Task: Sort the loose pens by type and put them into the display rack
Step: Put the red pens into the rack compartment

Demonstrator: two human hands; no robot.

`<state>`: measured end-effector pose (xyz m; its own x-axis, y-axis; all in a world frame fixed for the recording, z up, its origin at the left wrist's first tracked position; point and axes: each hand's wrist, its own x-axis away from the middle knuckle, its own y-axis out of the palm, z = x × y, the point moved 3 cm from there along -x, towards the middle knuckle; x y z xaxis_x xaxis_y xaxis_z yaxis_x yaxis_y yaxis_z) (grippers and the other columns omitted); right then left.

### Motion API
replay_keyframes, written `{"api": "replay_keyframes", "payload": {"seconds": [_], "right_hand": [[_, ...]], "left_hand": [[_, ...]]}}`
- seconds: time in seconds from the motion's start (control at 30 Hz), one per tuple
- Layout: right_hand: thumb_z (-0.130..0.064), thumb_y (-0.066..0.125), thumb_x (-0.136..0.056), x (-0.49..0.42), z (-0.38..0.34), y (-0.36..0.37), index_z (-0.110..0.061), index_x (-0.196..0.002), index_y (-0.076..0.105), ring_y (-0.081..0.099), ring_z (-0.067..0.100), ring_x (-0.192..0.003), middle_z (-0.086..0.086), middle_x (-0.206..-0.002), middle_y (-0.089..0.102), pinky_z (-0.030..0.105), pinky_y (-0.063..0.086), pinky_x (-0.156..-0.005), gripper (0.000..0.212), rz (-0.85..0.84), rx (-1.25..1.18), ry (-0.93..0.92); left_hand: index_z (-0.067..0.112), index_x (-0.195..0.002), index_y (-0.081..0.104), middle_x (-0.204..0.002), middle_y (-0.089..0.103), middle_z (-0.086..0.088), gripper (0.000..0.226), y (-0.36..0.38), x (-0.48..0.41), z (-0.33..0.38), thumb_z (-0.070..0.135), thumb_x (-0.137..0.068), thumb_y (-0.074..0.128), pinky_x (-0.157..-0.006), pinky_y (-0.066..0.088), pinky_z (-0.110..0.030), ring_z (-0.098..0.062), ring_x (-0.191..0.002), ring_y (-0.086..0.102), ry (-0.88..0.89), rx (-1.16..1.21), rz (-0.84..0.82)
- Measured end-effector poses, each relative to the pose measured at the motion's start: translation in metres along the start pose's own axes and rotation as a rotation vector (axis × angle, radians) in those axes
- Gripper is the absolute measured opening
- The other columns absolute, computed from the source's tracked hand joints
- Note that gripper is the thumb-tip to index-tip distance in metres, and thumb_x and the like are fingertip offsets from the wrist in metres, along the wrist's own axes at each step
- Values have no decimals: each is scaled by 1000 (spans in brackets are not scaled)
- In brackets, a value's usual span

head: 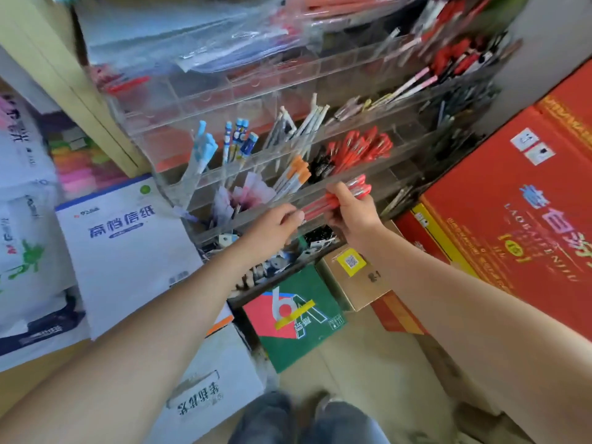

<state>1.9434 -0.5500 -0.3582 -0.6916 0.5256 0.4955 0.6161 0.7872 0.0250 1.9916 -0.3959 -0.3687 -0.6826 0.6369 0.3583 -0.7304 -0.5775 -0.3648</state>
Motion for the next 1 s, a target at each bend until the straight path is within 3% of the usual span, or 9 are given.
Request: {"api": "replay_keyframes", "payload": {"seconds": [0.1, 0.17, 0.27, 0.43, 0.57, 0.67, 0.73, 0.83, 1.0], "right_hand": [[-17, 62, -87, -22, -11, -29, -7, -76, 59, 49, 17, -47, 7, -61, 56, 29, 43, -50, 14, 110, 29, -12], [-16, 61, -87, -40, -22, -49, -12, -66, 56, 47, 17, -46, 5, -56, 55, 31, 42, -52, 21, 170, 44, -37], [-17, 62, -86, -68, -41, -78, -14, -60, 51, 43, 17, -43, 1, -47, 52, 29, 37, -48, 28, 252, 46, -91], [-19, 64, -87, -117, -75, -116, -7, -70, 53, 42, 12, -38, 2, -49, 51, 26, 36, -43, 24, 278, 71, -167], [-20, 64, -88, -149, -98, -133, -8, -73, 53, 43, 9, -36, 1, -50, 51, 22, 38, -40, 22, 252, 66, -181], [-19, 64, -88, -167, -109, -138, -3, -85, 59, 44, 7, -35, 3, -53, 52, 20, 39, -39, 17, 211, 80, -180], [-20, 66, -87, -176, -110, -138, -6, -80, 59, 48, 8, -37, 4, -56, 56, 22, 44, -44, 17, 151, 141, -184], [-20, 67, -87, -184, -102, -136, -9, -77, 61, 54, 8, -43, 4, -58, 60, 25, 50, -53, 16, 65, 230, -218], [-19, 67, -88, -190, -91, -128, -5, -85, 63, 60, 10, -53, 8, -70, 65, 19, 51, -58, 15, -4, 308, -283]], "left_hand": [[17, -116, 55, -106, 58, 7, 22, 9, -26, 15, 28, -99, 47, -92, 46, -34, -12, -98, 57, 11, -79, 95], [13, -118, 57, -107, 56, 7, 23, 12, -41, 29, 23, -99, 48, -92, 45, -32, -12, -99, 55, 48, -170, 176], [13, -119, 57, -111, 61, -2, 24, 26, -73, 41, 21, -98, 48, -90, 49, -41, -18, -99, 59, 46, -270, 195], [21, -107, 60, -108, 63, 2, 15, 57, -118, 64, 18, -95, 50, -85, 52, -39, -14, -94, 61, 90, -244, 222], [13, -123, 57, -119, 62, 1, 27, 74, -142, 89, 14, -98, 46, -85, 39, -18, -8, -101, 56, 33, -261, 212], [17, -131, 54, -122, 63, 1, 33, 81, -155, 97, 16, -99, 45, -84, 39, -18, -7, -99, 57, -6, -244, 224], [20, -131, 54, -119, 65, 1, 34, 84, -161, 95, 18, -98, 46, -86, 43, -22, -13, -104, 61, -51, -240, 202], [19, -127, 54, -113, 65, 2, 31, 88, -167, 94, 19, -96, 51, -85, 44, -25, -16, -102, 62, -103, -226, 198], [18, -108, 56, -106, 68, 1, 17, 91, -175, 93, 15, -91, 58, -82, 40, -18, -13, -100, 62, -107, -121, 250]]}}
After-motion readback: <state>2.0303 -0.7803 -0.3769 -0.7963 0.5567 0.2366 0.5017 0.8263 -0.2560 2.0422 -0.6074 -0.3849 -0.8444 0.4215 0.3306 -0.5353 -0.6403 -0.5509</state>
